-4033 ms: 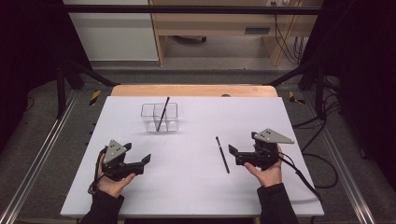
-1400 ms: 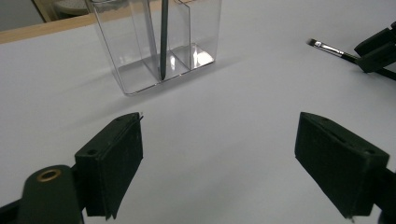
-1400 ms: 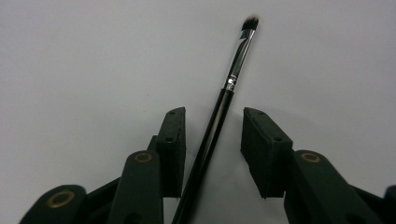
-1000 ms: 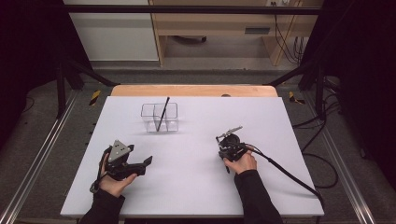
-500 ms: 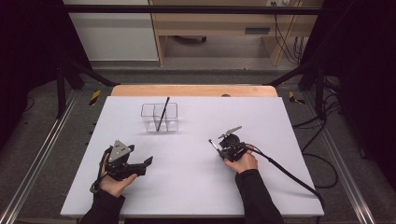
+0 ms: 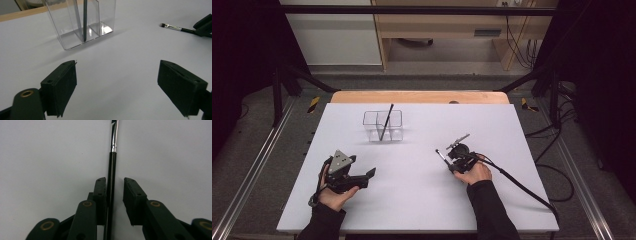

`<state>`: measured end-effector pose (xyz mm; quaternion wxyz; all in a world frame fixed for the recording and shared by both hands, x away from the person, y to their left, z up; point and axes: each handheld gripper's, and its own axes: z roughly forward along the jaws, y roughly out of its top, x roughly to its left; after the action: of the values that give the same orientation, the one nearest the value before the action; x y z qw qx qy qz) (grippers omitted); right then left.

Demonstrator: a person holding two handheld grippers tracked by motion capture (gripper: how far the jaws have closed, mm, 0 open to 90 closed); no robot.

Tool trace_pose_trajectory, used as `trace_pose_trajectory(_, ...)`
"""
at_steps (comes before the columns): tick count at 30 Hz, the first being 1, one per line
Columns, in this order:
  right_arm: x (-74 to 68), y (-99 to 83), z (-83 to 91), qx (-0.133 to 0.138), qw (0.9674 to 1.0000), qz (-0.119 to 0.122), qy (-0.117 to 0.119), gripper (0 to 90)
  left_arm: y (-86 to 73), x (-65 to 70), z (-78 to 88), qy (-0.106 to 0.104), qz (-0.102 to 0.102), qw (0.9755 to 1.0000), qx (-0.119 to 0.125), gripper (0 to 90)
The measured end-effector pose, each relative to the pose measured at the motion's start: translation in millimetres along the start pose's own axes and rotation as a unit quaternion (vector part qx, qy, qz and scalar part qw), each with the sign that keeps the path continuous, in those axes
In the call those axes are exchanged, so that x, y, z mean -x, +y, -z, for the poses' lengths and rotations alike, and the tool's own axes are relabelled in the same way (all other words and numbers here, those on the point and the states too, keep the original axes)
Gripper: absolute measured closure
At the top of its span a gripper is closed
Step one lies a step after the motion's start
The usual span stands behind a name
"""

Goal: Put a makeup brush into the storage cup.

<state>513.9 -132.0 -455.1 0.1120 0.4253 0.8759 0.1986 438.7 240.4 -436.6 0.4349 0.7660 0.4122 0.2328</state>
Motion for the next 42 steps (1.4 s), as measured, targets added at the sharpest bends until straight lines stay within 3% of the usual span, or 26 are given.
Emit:
trace_pose_trajectory(9,0.4,1.1,0.2,-0.009,0.9998,-0.01,0.014,83.2,0.1,0.3,-0.5,0.0,0.001,1.0,-0.003,14.8)
trace_pose_trajectory(23,-1.3,1.2,1.4,-0.009,0.9999,-0.011,0.007,84.4,0.3,-0.6,-0.4,0.001,0.004,1.0,-0.005,14.8)
trace_pose_trajectory(33,-0.9,0.2,19.2,0.034,0.9989,-0.015,0.027,84.3,0.5,-0.7,-0.3,0.003,0.008,1.0,-0.005,15.0)
trace_pose_trajectory(42,-9.8,-6.1,32.7,0.092,0.9942,-0.01,0.055,84.4,1.5,1.4,0.6,0.0,0.008,1.0,0.0,15.1)
